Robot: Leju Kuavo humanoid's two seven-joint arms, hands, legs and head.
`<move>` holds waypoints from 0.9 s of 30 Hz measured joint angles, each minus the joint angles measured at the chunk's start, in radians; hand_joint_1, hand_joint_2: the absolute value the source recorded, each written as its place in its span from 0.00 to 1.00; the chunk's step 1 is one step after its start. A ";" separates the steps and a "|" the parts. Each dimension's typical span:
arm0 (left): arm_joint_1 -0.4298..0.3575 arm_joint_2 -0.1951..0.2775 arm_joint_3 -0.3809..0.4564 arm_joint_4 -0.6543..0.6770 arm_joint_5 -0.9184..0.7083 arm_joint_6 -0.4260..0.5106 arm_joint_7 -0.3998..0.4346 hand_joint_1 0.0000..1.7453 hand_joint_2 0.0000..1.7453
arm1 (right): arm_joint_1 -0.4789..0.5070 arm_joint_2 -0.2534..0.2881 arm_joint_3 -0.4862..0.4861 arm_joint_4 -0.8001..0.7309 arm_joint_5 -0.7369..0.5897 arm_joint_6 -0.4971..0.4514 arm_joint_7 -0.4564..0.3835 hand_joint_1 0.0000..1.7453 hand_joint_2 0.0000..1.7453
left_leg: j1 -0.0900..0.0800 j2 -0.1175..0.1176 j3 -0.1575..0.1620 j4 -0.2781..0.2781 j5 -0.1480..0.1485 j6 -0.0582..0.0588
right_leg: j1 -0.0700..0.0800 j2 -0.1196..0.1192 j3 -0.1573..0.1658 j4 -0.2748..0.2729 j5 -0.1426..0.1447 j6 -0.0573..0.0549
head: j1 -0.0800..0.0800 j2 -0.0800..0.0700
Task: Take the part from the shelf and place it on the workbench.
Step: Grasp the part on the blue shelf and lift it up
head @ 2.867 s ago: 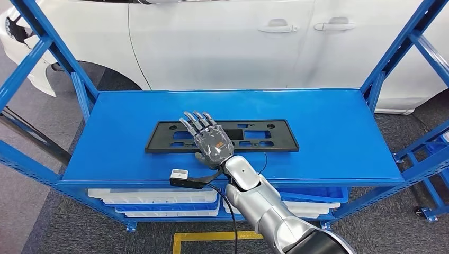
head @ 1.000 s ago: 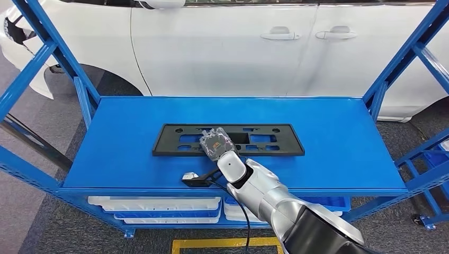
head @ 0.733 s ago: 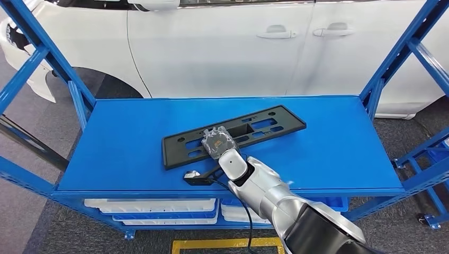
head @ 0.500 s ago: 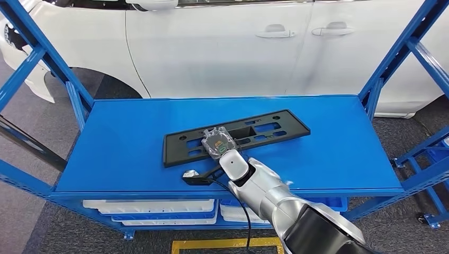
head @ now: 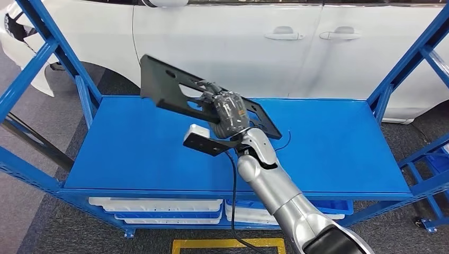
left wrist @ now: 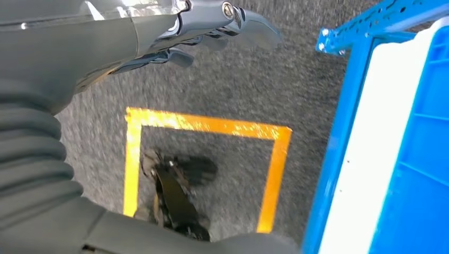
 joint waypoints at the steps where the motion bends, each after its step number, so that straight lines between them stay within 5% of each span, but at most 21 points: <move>1: 0.000 -0.001 0.008 0.000 0.005 -0.004 -0.004 0.00 1.00 | 0.025 -0.009 -0.014 -0.074 -0.100 0.023 -0.051 1.00 1.00 | -0.002 -0.002 0.001 0.001 -0.002 -0.003 | 0.002 -0.001 0.036 -0.076 0.030 -0.006 | 0.000 0.000; 3: 0.002 -0.004 0.028 0.000 0.019 -0.009 -0.023 0.00 1.00 | 0.084 -0.026 -0.035 -0.243 -0.368 0.116 -0.176 1.00 1.00 | -0.006 -0.003 0.000 0.005 -0.008 -0.011 | 0.006 -0.003 0.078 -0.171 0.060 -0.014 | 0.000 0.000; 7: 0.004 -0.009 0.063 0.000 0.025 -0.008 -0.061 0.00 1.00 | 0.205 -0.061 -0.053 -0.555 -0.852 0.423 -0.311 1.00 1.00 | -0.006 0.000 -0.003 0.015 -0.025 -0.032 | 0.005 -0.004 0.086 -0.190 0.059 -0.029 | -0.001 0.000; 9: 0.004 -0.011 0.073 0.000 0.020 -0.022 -0.063 0.00 1.00 | 0.243 -0.076 -0.053 -0.655 -0.936 0.577 -0.335 1.00 1.00 | -0.004 0.003 -0.032 0.088 -0.072 -0.042 | 0.000 -0.004 0.092 -0.195 0.059 -0.037 | -0.003 0.000; 12: 0.005 -0.014 0.082 0.000 0.010 -0.031 -0.053 0.00 1.00 | 0.298 -0.094 -0.049 -0.747 -0.948 0.698 -0.378 1.00 1.00 | -0.002 0.003 -0.119 0.278 -0.152 -0.051 | 0.001 -0.004 0.095 -0.194 0.057 -0.042 | -0.004 0.000; 14: 0.006 -0.015 0.083 0.000 0.004 -0.024 -0.036 0.00 1.00 | 0.323 -0.104 -0.045 -0.781 -0.945 0.730 -0.387 1.00 1.00 | -0.001 0.003 -0.117 0.271 -0.128 -0.052 | 0.002 -0.003 0.095 -0.191 0.057 -0.042 | -0.004 0.000; 18: 0.002 -0.016 0.086 0.000 -0.001 -0.003 -0.005 0.00 1.00 | 0.337 -0.116 -0.032 -0.821 -0.945 0.770 -0.388 1.00 1.00 | -0.005 0.002 -0.001 0.030 -0.023 -0.035 | 0.005 0.001 0.093 -0.184 0.058 -0.031 | -0.003 0.000; 22: 0.003 -0.023 0.088 0.000 -0.006 0.013 0.027 0.00 1.00 | 0.340 -0.123 -0.018 -0.827 -0.955 0.787 -0.388 1.00 1.00 | -0.008 0.001 0.002 0.006 -0.005 -0.011 | 0.006 0.002 0.087 -0.180 0.057 -0.008 | -0.002 0.000; 24: 0.003 -0.028 0.089 0.000 -0.008 0.019 0.042 0.00 1.00 | 0.337 -0.127 -0.014 -0.826 -0.960 0.787 -0.388 1.00 1.00 | -0.004 0.004 -0.008 -0.001 0.010 0.004 | 0.003 0.001 0.063 -0.121 0.001 0.002 | -0.001 0.000; 27: 0.002 -0.029 0.090 0.000 -0.014 0.029 0.063 0.00 1.00 | 0.335 -0.132 -0.005 -0.820 -0.962 0.785 -0.388 1.00 1.00 | -0.005 0.006 -0.035 0.000 0.030 0.010 | -0.002 0.001 0.005 0.065 -0.118 0.012 | 0.000 0.000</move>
